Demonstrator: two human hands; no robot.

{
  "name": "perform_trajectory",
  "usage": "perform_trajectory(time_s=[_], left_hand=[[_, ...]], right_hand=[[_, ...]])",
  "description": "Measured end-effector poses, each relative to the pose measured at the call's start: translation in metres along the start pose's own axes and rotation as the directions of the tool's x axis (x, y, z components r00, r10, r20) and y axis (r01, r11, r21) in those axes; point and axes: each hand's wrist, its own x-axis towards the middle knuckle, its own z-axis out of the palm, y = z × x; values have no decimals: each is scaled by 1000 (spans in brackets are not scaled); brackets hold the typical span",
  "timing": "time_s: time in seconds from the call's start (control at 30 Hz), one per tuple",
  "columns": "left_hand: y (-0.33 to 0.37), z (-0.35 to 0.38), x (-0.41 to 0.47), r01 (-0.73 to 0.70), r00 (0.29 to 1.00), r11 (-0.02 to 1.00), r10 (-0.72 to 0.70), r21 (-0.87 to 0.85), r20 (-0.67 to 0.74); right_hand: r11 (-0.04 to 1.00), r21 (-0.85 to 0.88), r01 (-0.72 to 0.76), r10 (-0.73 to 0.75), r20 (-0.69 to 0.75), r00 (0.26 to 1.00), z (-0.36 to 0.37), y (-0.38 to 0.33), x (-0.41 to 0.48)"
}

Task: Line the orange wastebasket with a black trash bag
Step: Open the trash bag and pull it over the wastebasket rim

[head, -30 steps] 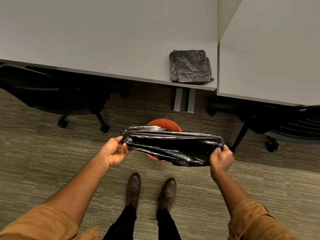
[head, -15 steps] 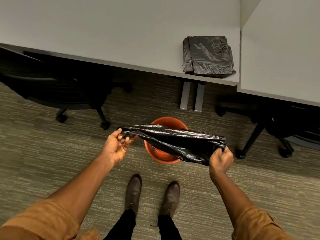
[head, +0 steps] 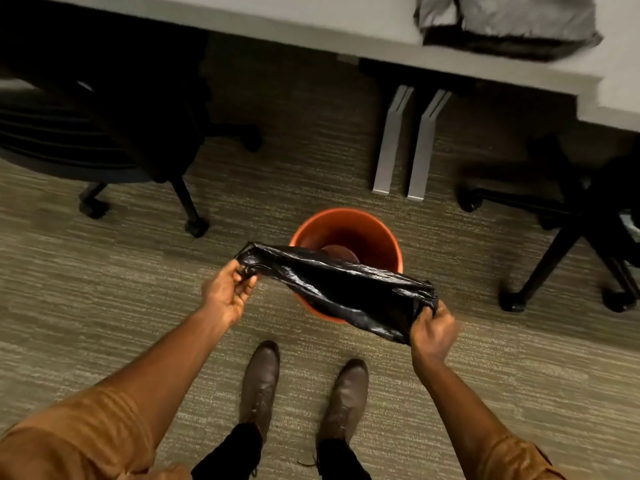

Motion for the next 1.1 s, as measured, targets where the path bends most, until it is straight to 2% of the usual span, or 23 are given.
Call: perform_trajectory(time_s=[0.1, 0.2, 0.27, 0.37, 0.43, 0.5, 0.6, 0.7, 0.77, 0.83, 0.97, 1.1], left_hand=[[-11, -3, 32, -12, 1000, 998, 14, 58, -28], [-20, -6, 56, -70, 997, 967, 78, 246, -24], [-25, -9, 70, -111, 991, 898, 133, 425, -23], [-31, -15, 83, -107, 976, 742, 205, 662, -72], [-32, -16, 89, -77, 978, 708, 192, 702, -86], [-30, -15, 92, 23, 993, 807, 52, 590, -110], [-20, -7, 87, 207, 977, 937, -180, 281, -118], [-18, 0, 83, 293, 956, 949, -289, 117, -46], [-22, 0, 83, 328, 945, 944, -328, 32, -7], [-29, 0, 87, 306, 952, 950, -305, 69, -19], [-44, -3, 98, 214, 975, 947, -221, 240, 2], [-59, 1, 105, 174, 978, 935, -200, 308, 53]], right_hand=[[997, -69, -44, 45, 12, 999, 14, 25, 11], [989, -48, -143, 145, 34, 989, 24, 43, 19], [972, 7, -233, 232, 56, 971, 31, 49, 21], [917, 124, -380, 374, 71, 925, 34, 51, 22], [869, 159, -469, 458, 102, 883, 32, 48, 25], [775, 211, -595, 570, 174, 803, 27, 42, 30], [511, 355, -783, 691, 372, 620, 18, 30, 37], [263, 464, -846, 697, 515, 499, 12, 19, 38], [177, 515, -839, 674, 558, 485, 14, 16, 38], [219, 527, -821, 643, 555, 527, 18, 17, 36], [395, 490, -777, 593, 510, 623, 29, 30, 31], [409, 468, -783, 552, 556, 621, 40, 45, 30]])
